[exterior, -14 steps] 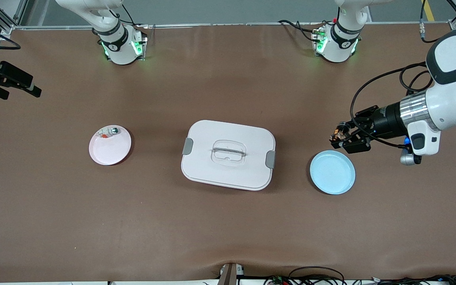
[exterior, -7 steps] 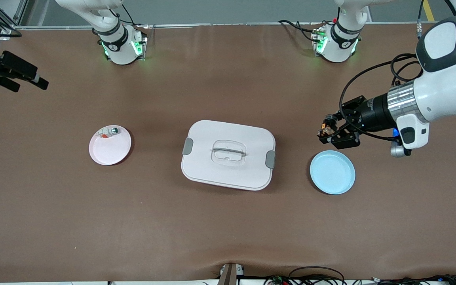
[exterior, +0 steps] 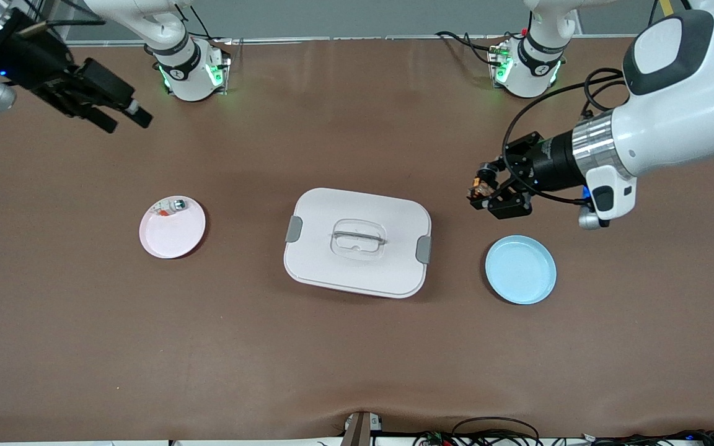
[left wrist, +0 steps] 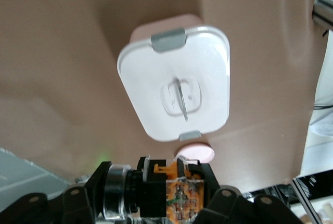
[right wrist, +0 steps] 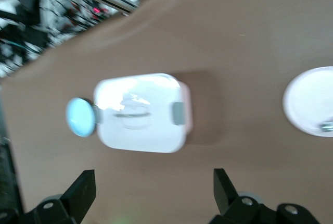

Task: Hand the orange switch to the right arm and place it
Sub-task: 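Carry the switch toward the box handle while the right gripper approaches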

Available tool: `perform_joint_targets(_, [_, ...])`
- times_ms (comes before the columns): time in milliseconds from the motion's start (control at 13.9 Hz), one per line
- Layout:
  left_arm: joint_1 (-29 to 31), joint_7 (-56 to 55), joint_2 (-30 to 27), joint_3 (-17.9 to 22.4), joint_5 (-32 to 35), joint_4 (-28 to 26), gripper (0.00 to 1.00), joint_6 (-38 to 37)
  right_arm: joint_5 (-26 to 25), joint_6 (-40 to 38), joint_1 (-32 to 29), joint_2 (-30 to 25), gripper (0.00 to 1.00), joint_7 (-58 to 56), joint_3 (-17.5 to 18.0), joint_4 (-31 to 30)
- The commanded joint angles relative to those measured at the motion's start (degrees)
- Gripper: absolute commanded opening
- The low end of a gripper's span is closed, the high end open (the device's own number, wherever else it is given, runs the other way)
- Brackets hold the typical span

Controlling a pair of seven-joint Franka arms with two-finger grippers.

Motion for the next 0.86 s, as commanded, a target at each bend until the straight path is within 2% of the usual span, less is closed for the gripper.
perform_joint_targets(0, [0.36, -2.41, -0.37, -1.16, -3.62, 0.99, 0.36, -0.88, 4.08, 11.08, 6.16, -1.47, 1.00, 6.93, -0.08, -5.17])
perform_joint_targets(216, [0.10, -6.98, -0.02, -4.06, -4.25, 1.94, 0.35, -0.71, 5.58, 25.50, 14.59, -1.12, 1.00, 10.47, -0.08, -10.18])
perform_joint_targets(360, [-1.12, -9.35, 0.60, -5.12, -4.25, 3.01, 0.35, 0.17, 5.68, 31.85, 19.78, 0.54, 1.00, 10.65, -0.08, -10.81])
perform_joint_targets(576, [-4.20, -11.99, 0.68, -5.12, -4.16, 3.01, 0.36, 1.84, 5.85, 35.12, 23.57, 4.41, 1.00, 11.00, -0.08, -9.06])
perform_joint_targets(793, [-7.71, -14.19, 1.38, -5.12, -3.64, 3.01, 0.36, 5.17, 6.03, 34.95, 25.07, 9.33, 1.00, 12.13, 0.01, -4.93])
